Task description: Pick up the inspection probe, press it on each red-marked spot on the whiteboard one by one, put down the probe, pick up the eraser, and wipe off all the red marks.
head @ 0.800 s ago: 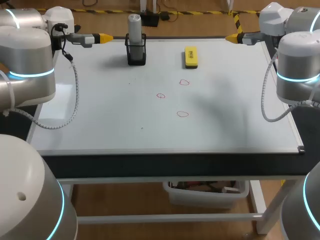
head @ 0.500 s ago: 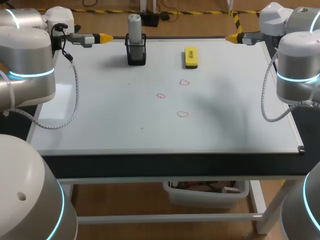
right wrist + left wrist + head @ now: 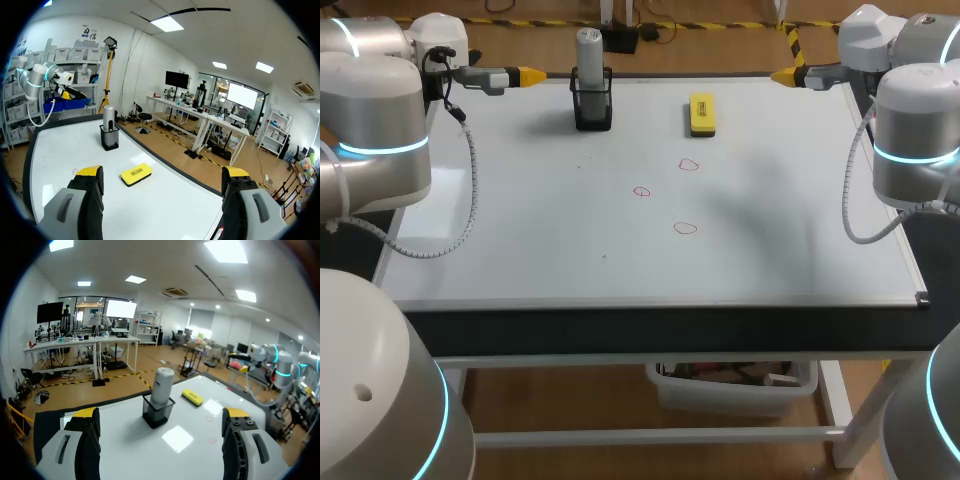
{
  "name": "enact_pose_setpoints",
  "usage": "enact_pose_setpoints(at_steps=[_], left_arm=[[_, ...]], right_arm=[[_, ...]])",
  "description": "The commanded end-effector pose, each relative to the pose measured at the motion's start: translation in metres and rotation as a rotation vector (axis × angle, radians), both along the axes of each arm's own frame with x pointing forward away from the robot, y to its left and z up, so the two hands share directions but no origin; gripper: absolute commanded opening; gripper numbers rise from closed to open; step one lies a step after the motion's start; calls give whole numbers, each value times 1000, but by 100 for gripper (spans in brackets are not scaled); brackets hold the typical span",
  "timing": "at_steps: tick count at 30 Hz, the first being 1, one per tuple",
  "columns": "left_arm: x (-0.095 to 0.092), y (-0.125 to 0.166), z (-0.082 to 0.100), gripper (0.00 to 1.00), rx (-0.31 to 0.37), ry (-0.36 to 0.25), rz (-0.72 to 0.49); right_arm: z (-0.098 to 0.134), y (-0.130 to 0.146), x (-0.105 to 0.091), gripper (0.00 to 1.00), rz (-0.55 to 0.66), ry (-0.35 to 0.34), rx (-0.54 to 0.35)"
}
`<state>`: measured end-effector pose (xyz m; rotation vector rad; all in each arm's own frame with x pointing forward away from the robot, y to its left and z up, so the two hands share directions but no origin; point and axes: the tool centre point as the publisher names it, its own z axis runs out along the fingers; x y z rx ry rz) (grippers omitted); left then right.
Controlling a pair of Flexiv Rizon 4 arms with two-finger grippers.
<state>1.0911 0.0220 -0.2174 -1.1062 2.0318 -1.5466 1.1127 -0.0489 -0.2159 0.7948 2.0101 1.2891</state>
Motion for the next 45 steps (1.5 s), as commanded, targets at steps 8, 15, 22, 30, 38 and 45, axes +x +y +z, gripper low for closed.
enact_pose_setpoints(at_steps=[8, 15, 22, 30, 38, 45], left_arm=[[0, 0, 0, 100, -1, 0, -1], [9, 9, -5, 100, -36, -24, 29], [38, 9, -11, 100, -94, -82, -26], [67, -11, -22, 100, -140, -124, -350], [91, -34, -29, 100, -150, -143, -582], [111, -53, -36, 100, -232, -165, -670]], right_arm=[[0, 0, 0, 100, 1, 1, 0], [0, 0, 0, 100, 1, 1, 0], [0, 0, 0, 100, 1, 1, 0], [0, 0, 0, 100, 1, 1, 0], [0, 0, 0, 100, 1, 1, 0], [0, 0, 0, 100, 1, 1, 0]])
